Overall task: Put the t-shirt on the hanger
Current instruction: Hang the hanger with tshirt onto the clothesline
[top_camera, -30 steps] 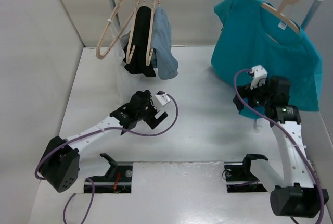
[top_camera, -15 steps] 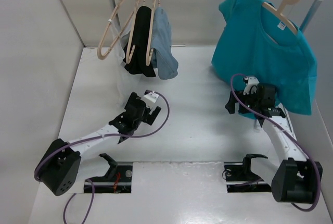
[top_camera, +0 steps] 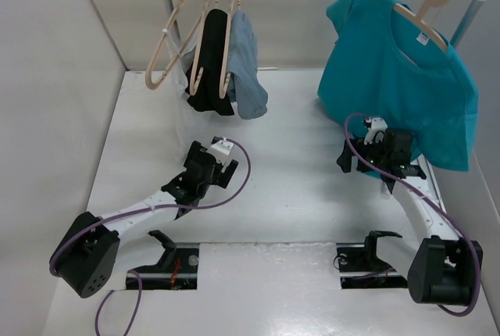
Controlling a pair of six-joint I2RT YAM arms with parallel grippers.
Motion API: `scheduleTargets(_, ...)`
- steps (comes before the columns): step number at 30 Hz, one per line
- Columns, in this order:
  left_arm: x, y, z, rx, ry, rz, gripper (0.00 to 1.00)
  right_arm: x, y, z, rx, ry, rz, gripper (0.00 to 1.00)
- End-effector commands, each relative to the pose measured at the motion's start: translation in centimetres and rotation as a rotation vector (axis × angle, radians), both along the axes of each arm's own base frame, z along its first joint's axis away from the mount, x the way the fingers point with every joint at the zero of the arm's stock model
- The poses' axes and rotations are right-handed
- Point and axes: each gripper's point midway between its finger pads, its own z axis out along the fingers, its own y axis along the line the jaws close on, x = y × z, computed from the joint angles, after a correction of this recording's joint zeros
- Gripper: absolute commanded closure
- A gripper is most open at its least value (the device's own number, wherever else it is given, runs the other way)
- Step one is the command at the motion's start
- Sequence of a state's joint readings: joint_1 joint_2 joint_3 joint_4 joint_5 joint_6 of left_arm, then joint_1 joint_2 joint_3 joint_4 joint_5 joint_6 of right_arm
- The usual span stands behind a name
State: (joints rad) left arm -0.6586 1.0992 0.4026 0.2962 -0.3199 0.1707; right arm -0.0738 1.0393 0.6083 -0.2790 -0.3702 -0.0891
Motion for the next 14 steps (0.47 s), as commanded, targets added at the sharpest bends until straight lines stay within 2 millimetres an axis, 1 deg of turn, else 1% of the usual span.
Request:
scheduleTargets(1, 0.55, 0.04, 1.34, -0.048, -0.050, 0.030, 0.00, 0.81, -0.23, 1.18, -0.008, -0.064, -0.007, 0.01)
scheduleTargets(3, 0.55, 0.04, 1.34, -0.048, -0.050, 0.030, 0.00, 0.61, -0.21, 0.81, -0.007, -0.055, -0.007, 0.01)
scheduleTargets(11, 0.55, 0.04, 1.34, -0.048, -0.050, 0.030, 0.00, 0.61, -0.21, 0.80, -0.007, -0.055, -0.007, 0.01)
scheduleTargets(12, 0.55, 0.04, 1.34, -0.048, -0.050, 0.030, 0.00, 0.74, -0.08, 1.28, -0.009, -0.078, 0.007, 0.01)
scheduleTargets(13, 0.55, 0.04, 1.34, -0.048, -0.050, 0.030, 0.00, 0.54, -0.07, 0.91, -0.008, -0.069, 0.007, 0.01)
scheduleTargets(14, 0.55, 0.04, 1.34, -0.048, -0.050, 0.030, 0.00, 0.69, -0.08, 1.51, -0.010, -0.094, 0.007, 0.01)
